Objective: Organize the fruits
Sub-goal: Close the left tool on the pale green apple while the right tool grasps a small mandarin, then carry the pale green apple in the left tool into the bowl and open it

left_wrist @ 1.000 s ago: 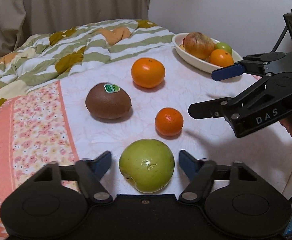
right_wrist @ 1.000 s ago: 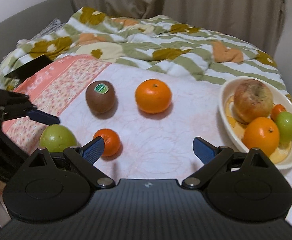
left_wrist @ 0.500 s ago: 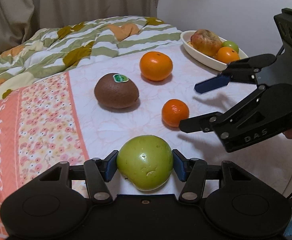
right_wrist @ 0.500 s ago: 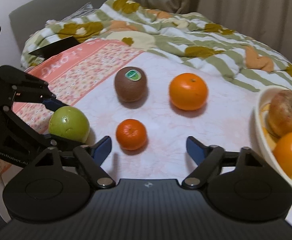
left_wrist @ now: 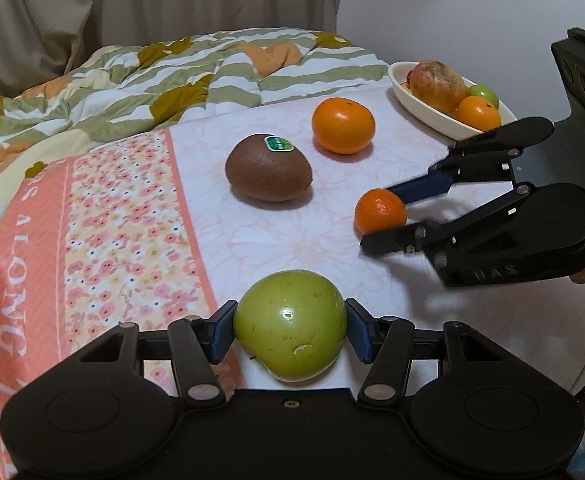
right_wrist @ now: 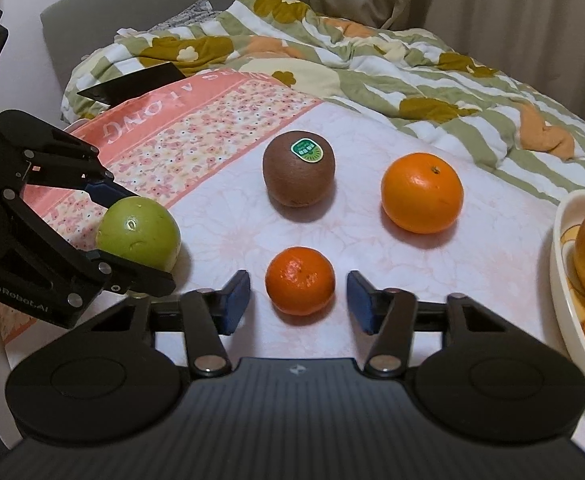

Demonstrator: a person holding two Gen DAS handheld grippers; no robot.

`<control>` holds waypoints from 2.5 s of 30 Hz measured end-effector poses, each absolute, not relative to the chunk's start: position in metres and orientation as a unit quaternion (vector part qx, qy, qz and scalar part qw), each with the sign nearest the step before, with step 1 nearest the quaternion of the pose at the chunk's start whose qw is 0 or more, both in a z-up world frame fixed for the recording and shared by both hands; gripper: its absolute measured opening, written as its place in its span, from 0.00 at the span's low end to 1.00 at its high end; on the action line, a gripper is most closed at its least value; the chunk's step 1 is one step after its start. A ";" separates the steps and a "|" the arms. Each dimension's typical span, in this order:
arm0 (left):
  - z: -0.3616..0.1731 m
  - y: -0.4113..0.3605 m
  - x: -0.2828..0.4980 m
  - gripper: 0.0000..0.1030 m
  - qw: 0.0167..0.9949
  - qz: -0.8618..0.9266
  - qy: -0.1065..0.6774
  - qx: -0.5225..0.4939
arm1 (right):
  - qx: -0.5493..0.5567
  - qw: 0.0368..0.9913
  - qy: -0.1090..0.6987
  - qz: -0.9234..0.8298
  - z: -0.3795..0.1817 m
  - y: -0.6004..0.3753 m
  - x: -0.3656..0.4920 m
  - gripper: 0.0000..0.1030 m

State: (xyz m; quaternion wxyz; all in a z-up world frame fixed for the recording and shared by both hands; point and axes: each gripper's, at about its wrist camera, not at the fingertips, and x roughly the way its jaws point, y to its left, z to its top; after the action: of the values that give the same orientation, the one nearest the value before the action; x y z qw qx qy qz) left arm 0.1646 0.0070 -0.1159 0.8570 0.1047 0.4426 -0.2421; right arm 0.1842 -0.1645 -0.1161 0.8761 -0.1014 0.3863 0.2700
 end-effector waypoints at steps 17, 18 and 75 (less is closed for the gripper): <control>-0.059 0.009 0.148 0.59 0.886 -0.233 0.396 0.067 | -0.048 0.909 0.356 0.212 -0.057 -0.187 0.144 0.51; -0.054 0.007 0.147 0.59 0.887 -0.236 0.392 0.066 | -0.041 0.912 0.354 0.204 -0.051 -0.192 0.141 0.51; -0.076 -0.326 0.350 0.59 0.864 -0.270 0.417 0.078 | 0.030 0.926 0.369 0.068 -0.063 -0.492 0.249 0.51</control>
State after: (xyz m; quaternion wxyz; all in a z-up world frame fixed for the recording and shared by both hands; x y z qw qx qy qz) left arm 0.3498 -0.3256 -0.0759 0.8641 0.0784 0.4174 -0.2701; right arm 0.2488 -0.4918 -0.0629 0.9264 0.0303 0.3690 0.0682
